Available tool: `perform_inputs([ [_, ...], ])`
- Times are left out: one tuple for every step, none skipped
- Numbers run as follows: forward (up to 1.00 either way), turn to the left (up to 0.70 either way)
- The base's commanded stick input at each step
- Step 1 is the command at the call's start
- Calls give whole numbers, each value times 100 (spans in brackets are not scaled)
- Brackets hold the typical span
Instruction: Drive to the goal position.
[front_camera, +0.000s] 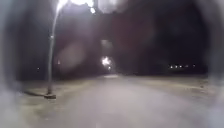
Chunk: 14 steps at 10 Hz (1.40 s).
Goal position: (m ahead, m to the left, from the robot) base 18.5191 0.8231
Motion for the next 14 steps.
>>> perform_inputs([
  [100, 0],
  [100, 0],
  [100, 0],
  [100, 0],
  [100, 0],
  [100, 0],
  [100, 0],
  [100, 0],
  [100, 0],
  [100, 0],
  [100, 0],
  [100, 10],
  [100, 35],
  [100, 37],
])
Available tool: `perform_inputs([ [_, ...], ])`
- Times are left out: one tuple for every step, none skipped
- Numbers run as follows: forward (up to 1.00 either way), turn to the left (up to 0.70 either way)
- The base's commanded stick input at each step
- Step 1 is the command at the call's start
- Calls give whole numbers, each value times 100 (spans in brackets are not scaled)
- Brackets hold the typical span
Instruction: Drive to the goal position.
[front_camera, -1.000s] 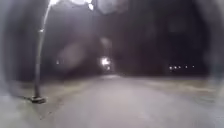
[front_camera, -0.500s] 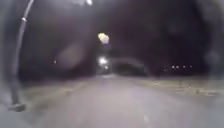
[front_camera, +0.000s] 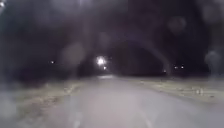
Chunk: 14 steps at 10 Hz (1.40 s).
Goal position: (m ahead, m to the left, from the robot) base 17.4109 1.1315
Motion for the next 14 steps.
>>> perform_inputs([
  [100, 40],
  [100, 15],
  [100, 0],
  [100, 0],
  [100, 0],
  [100, 0],
  [100, 0],
  [100, 0],
  [100, 0],
  [100, 0],
  [100, 0],
  [100, 0],
  [100, 0],
  [100, 0],
])
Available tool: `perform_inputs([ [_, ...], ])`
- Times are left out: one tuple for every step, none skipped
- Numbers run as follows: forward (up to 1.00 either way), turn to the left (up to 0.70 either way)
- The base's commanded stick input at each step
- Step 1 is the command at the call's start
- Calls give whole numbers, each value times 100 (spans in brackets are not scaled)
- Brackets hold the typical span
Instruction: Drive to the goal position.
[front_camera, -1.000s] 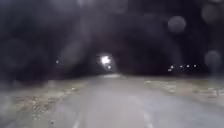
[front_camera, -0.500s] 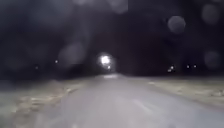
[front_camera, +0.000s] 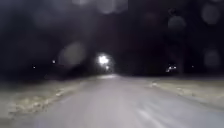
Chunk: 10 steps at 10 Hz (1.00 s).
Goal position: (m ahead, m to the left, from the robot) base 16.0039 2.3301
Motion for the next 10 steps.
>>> perform_inputs([
  [100, 0],
  [100, 0],
  [100, 0],
  [100, 12],
  [100, 29],
  [100, 35],
  [100, 40],
  [100, 17],
  [100, 3],
  [100, 0],
])
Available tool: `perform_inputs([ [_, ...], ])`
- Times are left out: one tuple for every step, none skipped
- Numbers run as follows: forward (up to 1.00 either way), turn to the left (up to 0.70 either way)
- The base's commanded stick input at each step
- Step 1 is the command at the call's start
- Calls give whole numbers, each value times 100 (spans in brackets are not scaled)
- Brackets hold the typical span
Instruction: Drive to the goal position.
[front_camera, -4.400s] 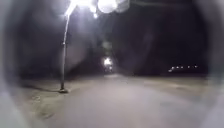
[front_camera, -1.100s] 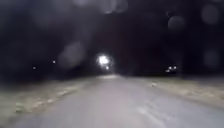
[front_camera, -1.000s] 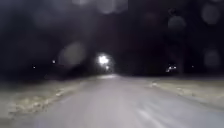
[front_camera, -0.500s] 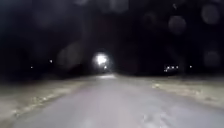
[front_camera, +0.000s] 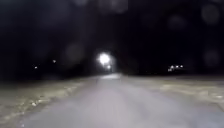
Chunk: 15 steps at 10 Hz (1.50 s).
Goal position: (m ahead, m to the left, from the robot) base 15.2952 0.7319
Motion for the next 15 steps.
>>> perform_inputs([
  [100, 0],
  [100, 0],
  [100, 0],
  [100, 11],
  [100, 37],
  [100, 39],
  [100, 40],
  [100, 16],
  [100, 0],
  [100, 0],
  [100, 0],
  [100, 0],
  [100, 0],
  [100, 0],
  [100, 0],
])
